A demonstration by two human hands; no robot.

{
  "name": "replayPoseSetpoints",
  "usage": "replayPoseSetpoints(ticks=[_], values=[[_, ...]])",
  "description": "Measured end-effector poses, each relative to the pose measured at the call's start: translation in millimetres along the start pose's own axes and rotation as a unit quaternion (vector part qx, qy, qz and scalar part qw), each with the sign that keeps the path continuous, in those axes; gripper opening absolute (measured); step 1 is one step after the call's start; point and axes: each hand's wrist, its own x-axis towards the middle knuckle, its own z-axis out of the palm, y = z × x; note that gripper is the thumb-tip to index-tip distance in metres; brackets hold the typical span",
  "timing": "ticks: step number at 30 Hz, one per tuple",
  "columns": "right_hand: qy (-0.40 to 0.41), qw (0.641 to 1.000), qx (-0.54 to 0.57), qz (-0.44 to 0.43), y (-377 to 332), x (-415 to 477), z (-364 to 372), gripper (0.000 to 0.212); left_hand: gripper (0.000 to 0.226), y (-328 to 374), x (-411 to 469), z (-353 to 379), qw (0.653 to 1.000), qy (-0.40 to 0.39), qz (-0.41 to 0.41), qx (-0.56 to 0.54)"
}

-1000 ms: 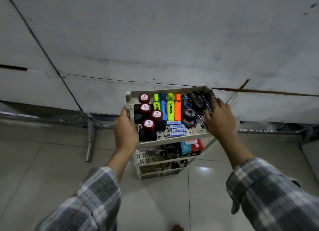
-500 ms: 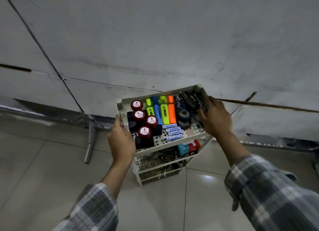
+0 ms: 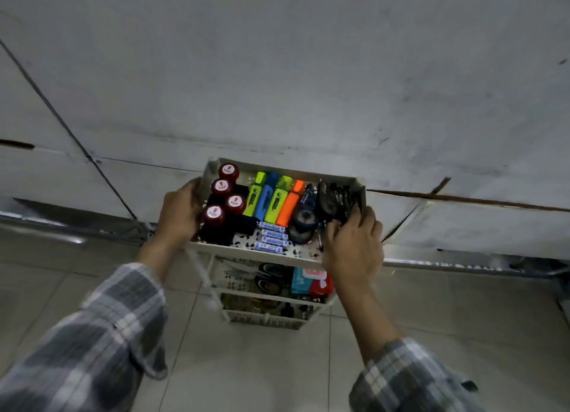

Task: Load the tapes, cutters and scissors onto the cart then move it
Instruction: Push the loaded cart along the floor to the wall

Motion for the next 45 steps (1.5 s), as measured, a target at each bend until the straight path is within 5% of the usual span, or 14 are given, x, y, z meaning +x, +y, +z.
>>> replayPoseSetpoints(ticks=[11, 22, 34, 45], values=[[0.021, 0.997, -0.021, 0.067, -43.2, 5.1, 16.8, 0.049, 0.033, -9.1, 65.4, -16.3, 0.995, -0.056, 0.08, 0.009], [-0.005, 0.999, -0.009, -0.051, -73.6, 70.4, 18.2, 0.051, 0.03, -39.9, 59.8, -16.7, 0.999, 0.05, -0.008, -0.011], [-0.025, 0.996, -0.031, -0.085, -23.1, 106.2, 18.4, 0.05, 0.022, 9.5, 46.6, 20.1, 0.992, 0.099, -0.03, -0.068], [0.003, 0.999, -0.014, -0.047, -15.2, 106.2, 24.4, 0.046, 0.023, 5.2, 85.8, 27.0, 0.998, 0.051, 0.041, -0.022]])
